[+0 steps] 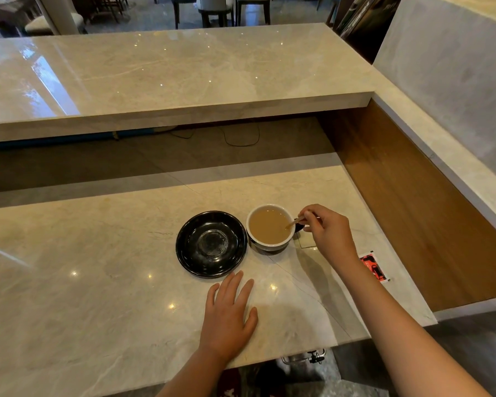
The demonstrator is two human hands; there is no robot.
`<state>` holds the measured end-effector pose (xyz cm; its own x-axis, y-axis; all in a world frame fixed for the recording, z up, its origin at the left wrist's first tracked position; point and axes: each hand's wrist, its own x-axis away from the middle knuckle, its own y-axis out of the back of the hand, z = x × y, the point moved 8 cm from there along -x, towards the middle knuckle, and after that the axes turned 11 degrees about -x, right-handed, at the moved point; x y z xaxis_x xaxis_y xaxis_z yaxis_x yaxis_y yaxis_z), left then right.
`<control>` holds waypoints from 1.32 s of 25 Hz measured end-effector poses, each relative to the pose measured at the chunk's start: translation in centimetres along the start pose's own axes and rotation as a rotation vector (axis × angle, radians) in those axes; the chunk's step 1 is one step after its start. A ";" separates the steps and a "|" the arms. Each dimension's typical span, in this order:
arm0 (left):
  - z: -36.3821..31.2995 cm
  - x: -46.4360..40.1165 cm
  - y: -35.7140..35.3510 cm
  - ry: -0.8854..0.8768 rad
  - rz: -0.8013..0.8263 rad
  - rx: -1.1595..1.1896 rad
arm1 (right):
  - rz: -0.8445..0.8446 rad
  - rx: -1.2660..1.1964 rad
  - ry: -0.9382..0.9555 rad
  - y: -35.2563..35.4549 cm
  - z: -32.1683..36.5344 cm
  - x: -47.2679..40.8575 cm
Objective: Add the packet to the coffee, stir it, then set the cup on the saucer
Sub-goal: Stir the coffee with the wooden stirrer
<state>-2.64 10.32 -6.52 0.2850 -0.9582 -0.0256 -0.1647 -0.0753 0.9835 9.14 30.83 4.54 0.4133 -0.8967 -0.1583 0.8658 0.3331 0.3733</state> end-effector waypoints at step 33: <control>-0.1 -0.1 -0.1 -0.004 0.001 -0.017 | 0.070 0.067 -0.023 -1.4 2.2 0.7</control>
<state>-2.56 10.40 -6.58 0.2806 -0.9595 -0.0257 -0.1492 -0.0700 0.9863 7.64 29.07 5.94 0.4647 -0.8787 -0.1089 0.8138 0.3755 0.4435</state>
